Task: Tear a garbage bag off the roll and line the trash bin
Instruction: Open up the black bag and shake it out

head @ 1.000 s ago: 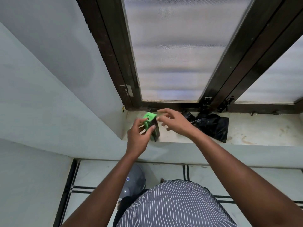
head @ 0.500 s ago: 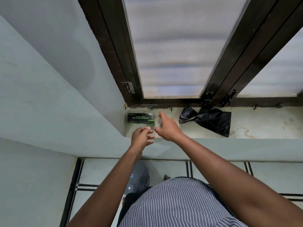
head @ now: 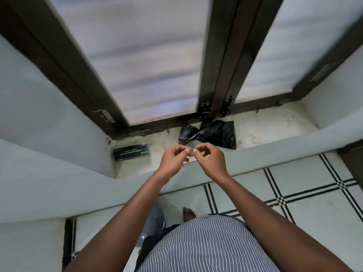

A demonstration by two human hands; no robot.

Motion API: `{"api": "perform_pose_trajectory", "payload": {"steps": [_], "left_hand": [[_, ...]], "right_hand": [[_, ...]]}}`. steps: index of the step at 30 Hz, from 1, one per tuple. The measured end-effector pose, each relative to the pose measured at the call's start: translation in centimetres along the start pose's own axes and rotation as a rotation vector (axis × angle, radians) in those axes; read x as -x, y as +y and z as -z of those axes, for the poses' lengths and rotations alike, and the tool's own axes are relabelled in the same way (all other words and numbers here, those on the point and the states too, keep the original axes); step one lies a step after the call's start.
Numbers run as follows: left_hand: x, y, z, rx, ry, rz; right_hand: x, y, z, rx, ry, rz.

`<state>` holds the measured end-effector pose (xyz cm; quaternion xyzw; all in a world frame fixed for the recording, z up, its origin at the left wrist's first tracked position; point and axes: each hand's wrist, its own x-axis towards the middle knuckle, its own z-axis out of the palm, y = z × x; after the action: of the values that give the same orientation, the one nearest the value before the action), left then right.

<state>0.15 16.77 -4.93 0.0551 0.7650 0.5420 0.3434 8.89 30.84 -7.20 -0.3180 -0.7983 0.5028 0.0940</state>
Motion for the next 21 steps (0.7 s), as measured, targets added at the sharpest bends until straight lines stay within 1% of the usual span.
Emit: {"api": "perform_pose_trajectory", "payload": {"steps": [2,3,5,6,8,10,12,14,15,16,17,18,19,21], "left_hand": [[-1.4,0.4,-2.0,-0.180,-0.100,-0.020],[-2.1,0.7,-2.7,-0.307,-0.139,-0.043],[-3.1,1.5,-3.9,-0.513,-0.141,-0.104],[-3.5,1.8,-4.3,-0.552,-0.108,-0.135],[-3.6,2.2,-4.9,-0.511,-0.008,-0.189],[-3.2,2.5,-5.5,-0.413,0.056,-0.189],[-2.6,2.3,-5.7,-0.362,0.045,-0.181],[-1.8,1.8,-5.3,-0.346,0.029,-0.186],[-1.5,1.4,-4.9,-0.341,0.023,-0.179],[-1.1,1.1,-4.5,-0.333,0.019,-0.163],[-0.8,0.6,-4.0,-0.324,0.016,-0.142],[-0.3,0.2,-3.4,-0.310,0.008,-0.120],[0.2,-0.1,-2.8,-0.281,0.003,-0.103],[1.4,-0.6,-1.5,-0.211,-0.019,-0.097]], "right_hand": [[-0.2,1.7,1.7,0.138,0.042,0.022],[-0.2,2.4,2.5,0.212,0.047,0.044],[-0.6,3.5,3.8,0.367,0.072,0.132],[-0.9,3.9,4.3,0.453,0.100,0.182],[-2.0,4.8,4.7,0.626,0.122,0.217],[-2.8,5.2,4.7,0.768,0.027,0.147],[-2.9,5.2,4.6,0.900,-0.086,0.101],[-2.5,4.9,4.4,0.996,-0.136,0.161],[-2.2,4.6,4.5,0.995,-0.169,0.187],[-1.9,4.1,4.5,0.949,-0.220,0.188],[-1.4,3.6,4.5,0.831,-0.263,0.157],[-1.0,2.8,4.5,0.632,-0.292,0.091],[-0.6,1.8,4.5,0.369,-0.299,0.005],[-0.1,-0.6,4.8,-0.153,-0.255,-0.198]]}}
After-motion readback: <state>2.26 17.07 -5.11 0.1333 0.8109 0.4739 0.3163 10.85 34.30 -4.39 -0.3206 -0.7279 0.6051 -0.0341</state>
